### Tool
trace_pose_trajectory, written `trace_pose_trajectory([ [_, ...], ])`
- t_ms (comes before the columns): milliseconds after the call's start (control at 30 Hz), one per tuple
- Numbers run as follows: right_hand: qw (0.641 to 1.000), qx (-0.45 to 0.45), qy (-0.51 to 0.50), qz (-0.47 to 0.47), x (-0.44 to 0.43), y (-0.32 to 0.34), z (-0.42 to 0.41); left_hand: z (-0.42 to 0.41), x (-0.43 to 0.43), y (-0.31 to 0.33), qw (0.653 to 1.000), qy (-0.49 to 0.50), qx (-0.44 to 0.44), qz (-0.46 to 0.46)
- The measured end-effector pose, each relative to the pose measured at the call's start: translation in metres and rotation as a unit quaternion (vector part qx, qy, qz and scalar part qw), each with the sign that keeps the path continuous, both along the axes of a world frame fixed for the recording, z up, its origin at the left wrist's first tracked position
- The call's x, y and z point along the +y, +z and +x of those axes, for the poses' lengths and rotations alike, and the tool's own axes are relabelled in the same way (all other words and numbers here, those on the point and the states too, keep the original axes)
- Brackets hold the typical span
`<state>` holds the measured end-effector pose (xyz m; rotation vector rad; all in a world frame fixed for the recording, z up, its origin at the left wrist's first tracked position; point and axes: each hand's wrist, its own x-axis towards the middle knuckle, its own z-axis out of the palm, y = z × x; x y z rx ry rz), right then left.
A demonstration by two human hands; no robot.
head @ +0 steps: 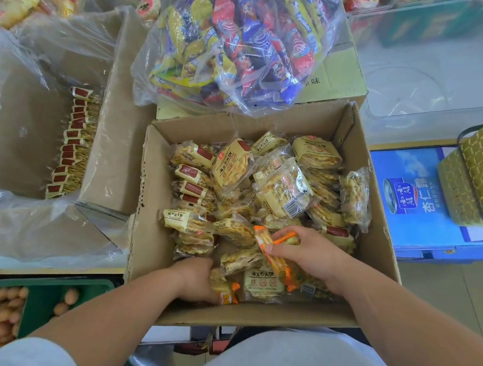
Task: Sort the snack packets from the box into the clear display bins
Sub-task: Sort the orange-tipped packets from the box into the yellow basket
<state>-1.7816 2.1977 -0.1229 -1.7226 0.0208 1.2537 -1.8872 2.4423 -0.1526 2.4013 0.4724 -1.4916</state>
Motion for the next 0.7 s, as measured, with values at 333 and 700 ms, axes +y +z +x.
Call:
trace_pose_trajectory([
  [333,0.999,0.029,-0.028,0.021,-0.003,0.016,-0.001,0.015,-0.001,0.005,0.994,0.057,0.081,-0.039],
  [700,0.992,0.051,-0.028,0.108,-0.051,0.072,0.032,0.022,-0.01,0.045,0.992,0.053,0.058,-0.1],
])
